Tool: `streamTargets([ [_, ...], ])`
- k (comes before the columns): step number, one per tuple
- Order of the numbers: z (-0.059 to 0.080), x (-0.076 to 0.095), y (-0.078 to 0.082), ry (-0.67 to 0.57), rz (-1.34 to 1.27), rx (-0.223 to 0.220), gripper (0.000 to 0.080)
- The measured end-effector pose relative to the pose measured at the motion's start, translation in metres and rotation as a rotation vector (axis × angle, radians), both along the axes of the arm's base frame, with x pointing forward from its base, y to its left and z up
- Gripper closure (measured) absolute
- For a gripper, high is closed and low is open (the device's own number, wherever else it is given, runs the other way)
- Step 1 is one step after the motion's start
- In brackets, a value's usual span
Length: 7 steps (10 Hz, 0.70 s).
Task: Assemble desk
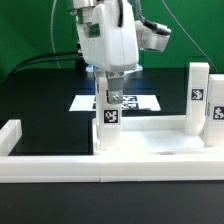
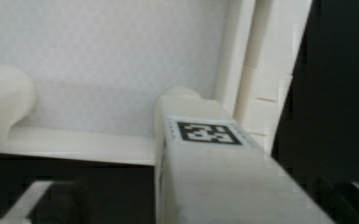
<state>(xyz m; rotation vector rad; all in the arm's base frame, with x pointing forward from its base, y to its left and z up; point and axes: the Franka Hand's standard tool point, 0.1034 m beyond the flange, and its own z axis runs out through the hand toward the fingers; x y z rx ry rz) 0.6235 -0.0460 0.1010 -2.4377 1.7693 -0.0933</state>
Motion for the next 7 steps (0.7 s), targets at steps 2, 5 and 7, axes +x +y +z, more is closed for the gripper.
streamTargets([
  [2, 0.0005, 0.0009, 0.0037, -0.005, 0.183, -0.039, 0.0155],
  [5, 0.0002, 0.0005, 0.002, -0.016, 0.395, -0.066, 0.0151],
  [7, 0.0014, 0.001, 0.0012, -0.016, 0.601, -0.097, 0.0151],
])
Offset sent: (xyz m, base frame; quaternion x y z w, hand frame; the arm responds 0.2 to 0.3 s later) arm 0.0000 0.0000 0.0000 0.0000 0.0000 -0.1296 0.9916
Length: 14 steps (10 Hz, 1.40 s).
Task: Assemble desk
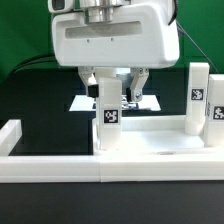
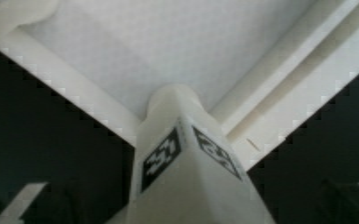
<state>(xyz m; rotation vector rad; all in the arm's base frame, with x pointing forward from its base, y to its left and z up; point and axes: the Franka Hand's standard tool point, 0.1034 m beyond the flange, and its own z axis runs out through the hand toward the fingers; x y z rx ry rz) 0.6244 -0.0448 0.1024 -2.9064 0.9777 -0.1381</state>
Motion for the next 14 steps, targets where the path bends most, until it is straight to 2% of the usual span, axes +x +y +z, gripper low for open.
streamTargets([
  [3, 0.0057, 0.0059, 0.0023, -0.013, 0.34, -0.043, 0.0151],
  [8, 0.0063, 0.0061, -0.0026, -0.022, 0.66, -0.089, 0.0151],
  [9, 0.0062, 0.006, -0.0029, -0.022, 0.673, -0.091, 0.0277],
  [10, 0.0061, 0.006, -0.0032, -0.022, 0.674, -0.091, 0.0446],
  [11, 0.006, 0.0059, -0.0032, -0.022, 0.672, -0.09, 0.0446],
  [12, 0.006, 0.0059, -0.0033, -0.021, 0.654, -0.088, 0.0512],
  [14, 0.006, 0.0059, -0.0036, -0.021, 0.632, -0.086, 0.0512],
])
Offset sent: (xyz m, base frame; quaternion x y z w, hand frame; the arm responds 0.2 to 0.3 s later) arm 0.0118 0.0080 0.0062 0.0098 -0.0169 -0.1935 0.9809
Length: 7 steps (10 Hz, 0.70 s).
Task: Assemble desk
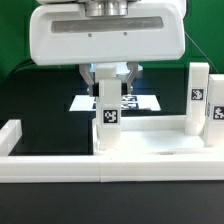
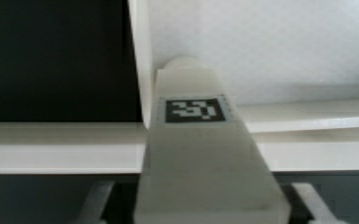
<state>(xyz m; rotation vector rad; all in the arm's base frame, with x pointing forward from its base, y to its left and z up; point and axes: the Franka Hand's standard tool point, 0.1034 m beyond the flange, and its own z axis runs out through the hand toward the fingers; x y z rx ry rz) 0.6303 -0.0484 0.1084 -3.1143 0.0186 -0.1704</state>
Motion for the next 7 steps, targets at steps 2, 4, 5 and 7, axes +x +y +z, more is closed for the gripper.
streamTargets([
  [2, -0.0001, -0.0002, -0.0025, 0.004, -0.241, 0.03, 0.0512],
  [4, 0.0002, -0.0006, -0.0059, 0.01, -0.545, 0.072, 0.0512],
  [5, 0.0003, 0.0011, -0.0054, 0.003, -0.603, 0.075, 0.0512],
  [7, 0.0004, 0.0026, -0.0059, -0.002, -0.76, 0.088, 0.0512],
])
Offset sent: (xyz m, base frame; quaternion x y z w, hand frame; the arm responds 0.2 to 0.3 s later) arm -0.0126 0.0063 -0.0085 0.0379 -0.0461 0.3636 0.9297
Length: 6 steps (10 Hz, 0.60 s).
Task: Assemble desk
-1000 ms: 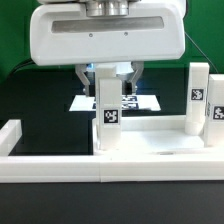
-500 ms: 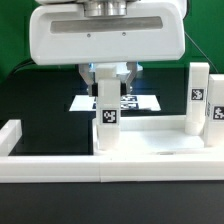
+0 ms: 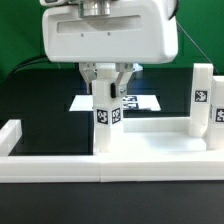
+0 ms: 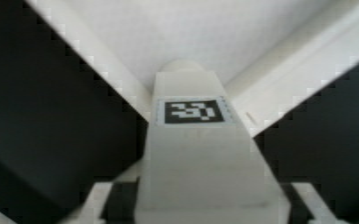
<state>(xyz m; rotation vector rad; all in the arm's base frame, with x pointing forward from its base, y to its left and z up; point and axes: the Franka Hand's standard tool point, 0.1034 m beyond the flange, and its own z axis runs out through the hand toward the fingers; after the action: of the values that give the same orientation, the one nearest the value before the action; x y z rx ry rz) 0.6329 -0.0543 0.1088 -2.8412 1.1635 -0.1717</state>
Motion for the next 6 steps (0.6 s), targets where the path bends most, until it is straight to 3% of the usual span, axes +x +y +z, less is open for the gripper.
streamTargets([
  [3, -0.0001, -0.0005, -0.0008, 0.006, -0.196, 0.025, 0.0511],
  [6, 0.0009, -0.0041, -0.0046, 0.023, -0.617, 0.116, 0.0511],
])
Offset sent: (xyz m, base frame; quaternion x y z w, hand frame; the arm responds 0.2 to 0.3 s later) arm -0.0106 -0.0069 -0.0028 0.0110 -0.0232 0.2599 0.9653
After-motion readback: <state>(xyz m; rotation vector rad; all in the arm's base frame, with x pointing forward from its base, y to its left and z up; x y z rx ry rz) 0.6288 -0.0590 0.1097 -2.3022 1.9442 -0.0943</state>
